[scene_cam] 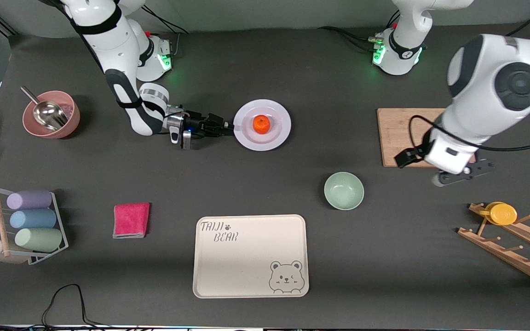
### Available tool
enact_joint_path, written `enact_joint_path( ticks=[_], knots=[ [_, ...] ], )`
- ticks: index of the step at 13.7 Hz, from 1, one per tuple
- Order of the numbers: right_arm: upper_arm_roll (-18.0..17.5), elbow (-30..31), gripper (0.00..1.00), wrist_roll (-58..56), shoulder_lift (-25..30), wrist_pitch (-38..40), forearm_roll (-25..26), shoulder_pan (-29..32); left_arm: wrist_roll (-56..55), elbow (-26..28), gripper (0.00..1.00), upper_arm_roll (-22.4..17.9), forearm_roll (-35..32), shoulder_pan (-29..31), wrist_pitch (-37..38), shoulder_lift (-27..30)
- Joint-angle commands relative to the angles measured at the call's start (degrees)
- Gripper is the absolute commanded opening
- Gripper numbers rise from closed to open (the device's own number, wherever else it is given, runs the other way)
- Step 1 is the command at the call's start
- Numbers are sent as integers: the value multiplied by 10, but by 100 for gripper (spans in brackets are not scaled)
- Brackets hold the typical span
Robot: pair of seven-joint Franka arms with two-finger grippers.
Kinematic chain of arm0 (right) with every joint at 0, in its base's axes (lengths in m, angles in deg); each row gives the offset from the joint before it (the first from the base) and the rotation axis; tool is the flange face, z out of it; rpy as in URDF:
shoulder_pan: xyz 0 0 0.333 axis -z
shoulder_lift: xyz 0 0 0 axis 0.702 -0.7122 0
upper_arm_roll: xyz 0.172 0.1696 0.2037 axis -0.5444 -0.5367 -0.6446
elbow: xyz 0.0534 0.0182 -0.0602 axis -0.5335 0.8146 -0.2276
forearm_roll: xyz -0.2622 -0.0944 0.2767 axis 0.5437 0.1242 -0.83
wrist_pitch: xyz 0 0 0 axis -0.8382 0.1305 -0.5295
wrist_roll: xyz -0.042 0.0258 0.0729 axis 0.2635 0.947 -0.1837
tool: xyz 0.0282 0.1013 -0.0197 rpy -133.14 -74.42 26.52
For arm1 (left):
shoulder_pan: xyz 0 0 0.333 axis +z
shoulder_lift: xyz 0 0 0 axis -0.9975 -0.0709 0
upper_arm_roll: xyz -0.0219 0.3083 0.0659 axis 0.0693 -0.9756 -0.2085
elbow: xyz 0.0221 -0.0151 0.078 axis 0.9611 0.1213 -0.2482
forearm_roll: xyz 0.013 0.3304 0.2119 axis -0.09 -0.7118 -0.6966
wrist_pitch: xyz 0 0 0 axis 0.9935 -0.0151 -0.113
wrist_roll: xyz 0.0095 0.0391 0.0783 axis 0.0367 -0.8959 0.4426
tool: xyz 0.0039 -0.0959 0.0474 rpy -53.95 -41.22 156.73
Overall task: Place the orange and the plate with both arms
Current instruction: 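Slide the white plate with the orange onto the cream tray with the right gripper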
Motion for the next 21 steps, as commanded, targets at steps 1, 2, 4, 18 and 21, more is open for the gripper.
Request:
enact_joint_path(
  ticks=[1, 2, 4, 18, 21],
  knots=[
    [-16, -16, 47, -16, -14, -1, -31, -9, 102, -2, 100, -89, -5, -26, 31, 24],
    [-16, -16, 31, -18, -15, -1, -31, -9, 138, -4, 100, -72, -4, 32, 65, 38],
    [-16, -16, 10, -25, -14, -1, -31, -9, 141, -20, 100, -28, -4, 86, 112, 59],
    [-16, -74, 0, 174, 97, -4, 76, 67, 137, -110, 100, 34, -13, 125, 197, 28],
    [-10, -206, 0, 175, 0, -4, 77, 74, 131, -108, 100, 36, -29, 117, 209, 18]
  ],
)
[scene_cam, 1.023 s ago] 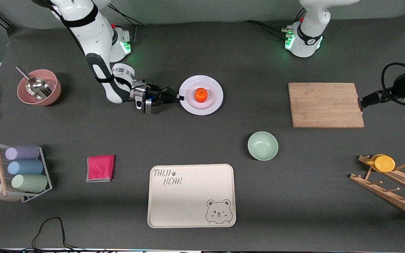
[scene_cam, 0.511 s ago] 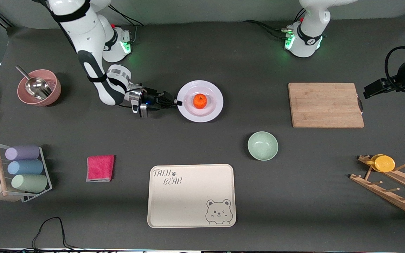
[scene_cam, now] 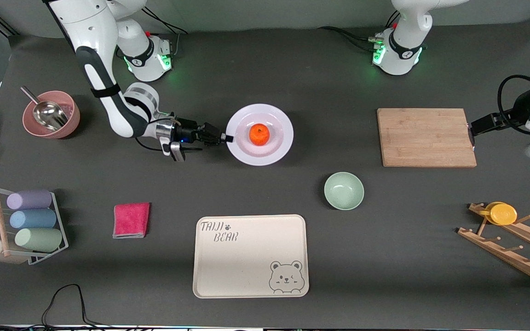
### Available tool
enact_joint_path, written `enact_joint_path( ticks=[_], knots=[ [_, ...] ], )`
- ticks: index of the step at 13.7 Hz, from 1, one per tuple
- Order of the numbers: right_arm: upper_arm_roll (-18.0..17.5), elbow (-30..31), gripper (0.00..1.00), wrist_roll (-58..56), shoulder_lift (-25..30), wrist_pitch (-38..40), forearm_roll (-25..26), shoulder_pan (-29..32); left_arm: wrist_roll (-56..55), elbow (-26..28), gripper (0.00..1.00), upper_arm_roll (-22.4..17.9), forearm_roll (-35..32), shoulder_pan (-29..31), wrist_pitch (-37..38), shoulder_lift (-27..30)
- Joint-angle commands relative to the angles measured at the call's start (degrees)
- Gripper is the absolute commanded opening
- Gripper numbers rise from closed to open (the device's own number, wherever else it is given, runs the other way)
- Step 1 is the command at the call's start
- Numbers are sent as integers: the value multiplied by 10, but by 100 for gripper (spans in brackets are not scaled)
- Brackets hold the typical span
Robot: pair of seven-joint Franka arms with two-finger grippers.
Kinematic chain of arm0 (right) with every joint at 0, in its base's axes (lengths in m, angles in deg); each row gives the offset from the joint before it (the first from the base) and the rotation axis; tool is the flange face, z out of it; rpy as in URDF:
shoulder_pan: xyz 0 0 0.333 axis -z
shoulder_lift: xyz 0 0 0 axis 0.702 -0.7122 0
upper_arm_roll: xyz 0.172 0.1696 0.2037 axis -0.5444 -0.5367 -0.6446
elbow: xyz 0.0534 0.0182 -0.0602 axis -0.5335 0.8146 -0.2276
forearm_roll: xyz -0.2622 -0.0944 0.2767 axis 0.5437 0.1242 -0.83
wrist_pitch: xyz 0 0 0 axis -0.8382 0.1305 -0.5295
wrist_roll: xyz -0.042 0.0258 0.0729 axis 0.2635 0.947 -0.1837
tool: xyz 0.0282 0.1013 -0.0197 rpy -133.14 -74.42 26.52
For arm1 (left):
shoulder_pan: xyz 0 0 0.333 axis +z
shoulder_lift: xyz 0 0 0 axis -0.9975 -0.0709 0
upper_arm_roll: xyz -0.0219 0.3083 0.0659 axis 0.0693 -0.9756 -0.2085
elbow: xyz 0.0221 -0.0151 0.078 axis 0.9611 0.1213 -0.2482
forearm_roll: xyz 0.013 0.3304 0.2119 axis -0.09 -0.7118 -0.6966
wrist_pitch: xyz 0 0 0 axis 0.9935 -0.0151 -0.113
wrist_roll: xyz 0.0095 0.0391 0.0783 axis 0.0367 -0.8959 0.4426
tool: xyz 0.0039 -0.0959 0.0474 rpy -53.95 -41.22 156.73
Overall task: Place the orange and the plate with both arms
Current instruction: 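Slide the white plate with the orange onto the cream tray with the right gripper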
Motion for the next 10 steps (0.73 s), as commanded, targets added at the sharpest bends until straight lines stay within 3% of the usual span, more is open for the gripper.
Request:
enact_joint_path(
  ticks=[1, 6, 10],
  knots=[
    [2, -159, 0, 30, -119, 3, 16, 7, -3, -17, 100, -3, -19, -21, 19, -15],
    [48, -450, 0, 163, -289, -38, 88, 7, -5, -18, 100, -5, -20, -25, 15, -18],
    [92, -610, 0, 240, -379, -38, 104, 7, -6, -18, 100, -26, -11, -42, 14, -18]
  ],
)
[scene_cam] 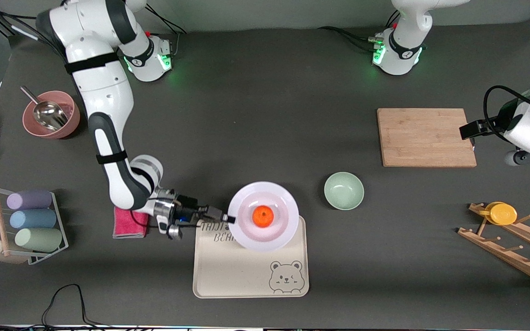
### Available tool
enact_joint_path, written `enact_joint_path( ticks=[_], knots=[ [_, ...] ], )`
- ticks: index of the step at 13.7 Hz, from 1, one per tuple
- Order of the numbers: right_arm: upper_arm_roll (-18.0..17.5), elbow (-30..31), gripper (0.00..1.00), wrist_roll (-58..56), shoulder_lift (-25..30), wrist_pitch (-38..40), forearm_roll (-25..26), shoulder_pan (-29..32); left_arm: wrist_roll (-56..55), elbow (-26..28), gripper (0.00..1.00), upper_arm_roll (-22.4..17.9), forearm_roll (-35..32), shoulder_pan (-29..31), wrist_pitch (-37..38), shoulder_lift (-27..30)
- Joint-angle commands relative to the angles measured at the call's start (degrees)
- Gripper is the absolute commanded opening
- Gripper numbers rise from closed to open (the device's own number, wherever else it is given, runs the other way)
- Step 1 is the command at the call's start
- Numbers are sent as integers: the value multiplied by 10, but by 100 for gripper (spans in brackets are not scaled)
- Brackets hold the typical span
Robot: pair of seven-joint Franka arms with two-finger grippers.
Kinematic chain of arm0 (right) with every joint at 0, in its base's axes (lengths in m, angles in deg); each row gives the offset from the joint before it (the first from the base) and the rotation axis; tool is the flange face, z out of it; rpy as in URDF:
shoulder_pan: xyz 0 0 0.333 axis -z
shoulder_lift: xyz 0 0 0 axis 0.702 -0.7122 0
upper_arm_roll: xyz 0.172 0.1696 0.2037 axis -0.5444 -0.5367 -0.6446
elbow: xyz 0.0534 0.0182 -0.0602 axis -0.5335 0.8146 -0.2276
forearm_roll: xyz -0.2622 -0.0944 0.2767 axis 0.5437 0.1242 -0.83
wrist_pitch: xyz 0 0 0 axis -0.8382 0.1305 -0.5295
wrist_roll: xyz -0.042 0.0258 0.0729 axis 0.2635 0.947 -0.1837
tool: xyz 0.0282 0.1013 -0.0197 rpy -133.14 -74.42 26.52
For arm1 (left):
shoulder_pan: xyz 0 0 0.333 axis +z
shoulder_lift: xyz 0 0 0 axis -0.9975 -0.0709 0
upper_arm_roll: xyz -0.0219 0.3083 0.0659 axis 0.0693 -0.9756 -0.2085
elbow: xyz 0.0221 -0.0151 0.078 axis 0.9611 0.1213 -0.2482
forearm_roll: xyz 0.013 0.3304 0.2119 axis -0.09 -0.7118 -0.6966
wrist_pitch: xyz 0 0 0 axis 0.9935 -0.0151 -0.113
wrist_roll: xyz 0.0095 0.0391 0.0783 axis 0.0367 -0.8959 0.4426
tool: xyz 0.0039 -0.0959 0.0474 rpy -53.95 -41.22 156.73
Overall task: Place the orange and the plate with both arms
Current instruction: 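Slide the white plate with the orange onto the cream tray with the right gripper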
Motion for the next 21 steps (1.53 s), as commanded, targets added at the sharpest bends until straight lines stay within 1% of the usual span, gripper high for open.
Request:
enact_joint_path(
  ticks=[1, 3, 4, 11, 13, 15, 16, 17, 18, 21],
  knots=[
    [25, -117, 0, 57, -70, 2, 16, 0, -4, -17, 100, -19, 1, -15, 10, -6],
    [26, -143, 0, 57, -93, 2, 14, 6, -5, -18, 100, -19, 2, -17, 10, -6],
    [26, -147, 0, 56, -98, 2, 15, 8, -6, -19, 100, -20, 2, -16, 10, -7],
    [35, -147, 0, 47, -123, -6, 18, 10, 6, -24, 100, -27, -9, -15, 8, -12],
    [36, -147, 0, 50, -126, -19, 31, 10, 6, -24, 100, -27, -9, -11, 9, -13],
    [36, -147, 20, 53, -126, -25, 52, 11, 6, -24, 100, -27, -9, -9, 10, -16],
    [36, -146, 42, 54, -126, -26, 55, 11, 6, -24, 100, -27, -9, -9, 10, -17],
    [36, -146, 47, 55, -126, -30, 56, 11, 7, -24, 100, -27, -9, -9, 14, -18],
    [36, -146, 55, 56, -126, -31, 67, 11, 7, -24, 100, -27, -9, -7, 17, -19],
    [48, -147, 56, 93, -117, -34, 116, 14, 8, -24, 100, -27, -9, -5, 15, -24]
  ],
)
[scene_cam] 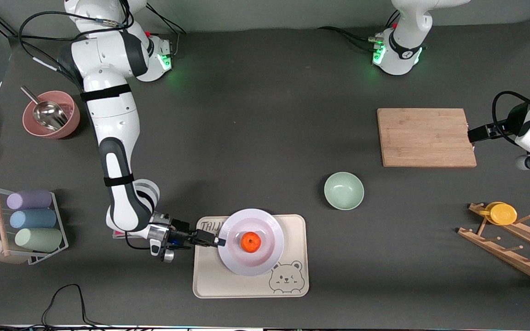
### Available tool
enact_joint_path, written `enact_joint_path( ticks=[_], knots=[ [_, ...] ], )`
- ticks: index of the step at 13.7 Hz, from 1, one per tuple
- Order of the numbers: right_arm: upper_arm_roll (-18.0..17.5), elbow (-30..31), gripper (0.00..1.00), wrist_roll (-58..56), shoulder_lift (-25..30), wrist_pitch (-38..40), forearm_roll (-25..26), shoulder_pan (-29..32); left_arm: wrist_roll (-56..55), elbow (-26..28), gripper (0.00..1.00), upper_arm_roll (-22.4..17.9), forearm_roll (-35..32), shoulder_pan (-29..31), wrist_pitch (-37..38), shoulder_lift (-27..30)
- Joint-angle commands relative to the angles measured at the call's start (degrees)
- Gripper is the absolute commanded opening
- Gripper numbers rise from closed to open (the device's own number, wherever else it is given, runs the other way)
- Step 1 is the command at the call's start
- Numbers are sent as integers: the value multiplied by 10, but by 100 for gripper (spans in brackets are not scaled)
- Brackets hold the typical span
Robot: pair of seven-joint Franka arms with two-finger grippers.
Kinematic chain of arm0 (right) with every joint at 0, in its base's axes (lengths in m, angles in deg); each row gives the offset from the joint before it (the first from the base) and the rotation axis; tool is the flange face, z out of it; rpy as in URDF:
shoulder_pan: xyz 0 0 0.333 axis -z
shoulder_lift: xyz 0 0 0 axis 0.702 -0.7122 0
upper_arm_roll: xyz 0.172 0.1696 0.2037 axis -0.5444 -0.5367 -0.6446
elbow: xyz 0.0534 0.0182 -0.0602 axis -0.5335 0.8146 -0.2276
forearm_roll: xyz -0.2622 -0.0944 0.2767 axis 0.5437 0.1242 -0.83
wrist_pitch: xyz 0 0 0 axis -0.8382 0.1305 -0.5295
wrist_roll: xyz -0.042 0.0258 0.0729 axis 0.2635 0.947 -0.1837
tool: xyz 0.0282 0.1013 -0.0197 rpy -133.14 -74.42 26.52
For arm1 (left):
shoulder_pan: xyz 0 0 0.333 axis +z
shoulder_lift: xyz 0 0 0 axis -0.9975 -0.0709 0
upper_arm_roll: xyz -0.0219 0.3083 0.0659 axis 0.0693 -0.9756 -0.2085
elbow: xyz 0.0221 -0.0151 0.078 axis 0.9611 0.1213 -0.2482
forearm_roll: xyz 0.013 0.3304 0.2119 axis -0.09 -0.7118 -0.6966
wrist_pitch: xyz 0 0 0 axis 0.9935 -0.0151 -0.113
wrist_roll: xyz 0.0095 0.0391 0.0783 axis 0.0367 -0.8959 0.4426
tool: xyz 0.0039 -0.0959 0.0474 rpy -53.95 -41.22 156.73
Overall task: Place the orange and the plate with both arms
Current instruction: 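Slide the white plate with the orange onto the cream tray with the right gripper, then open the right gripper and draw it back from the plate rim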
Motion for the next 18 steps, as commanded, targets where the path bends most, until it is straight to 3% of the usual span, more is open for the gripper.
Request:
enact_joint_path(
  ticks=[1, 4, 6, 7, 11, 13, 16, 18],
  knots=[
    [15, -15, 56, 68, 2, -4, 66, 5, 7, -18, 100, -2, -7, -2, 13, -12],
    [39, -14, 63, 139, 33, 10, 155, 8, 7, -17, 100, -2, -6, -2, 10, -12],
    [41, -14, 83, 175, 54, 45, 220, 27, 7, -17, 100, -1, -5, -2, 8, -12],
    [41, -14, 99, 186, 67, 74, 259, 39, 6, -16, 100, -1, -4, -2, 6, -11],
    [41, -1, 100, 272, 163, 177, 446, 61, 6, -14, 100, -1, 5, -5, 15, 21],
    [40, 39, 100, 304, 252, 220, 572, 67, 8, -6, 100, -2, 5, -5, 14, 40],
    [38, 117, 100, 321, 386, 244, 727, 67, 15, 94, 100, -13, 33, -6, -60, 111],
    [37, 144, 100, 339, 448, 273, 810, 68, 14, 157, 100, -19, 39, -12, -97, 147]
  ],
)
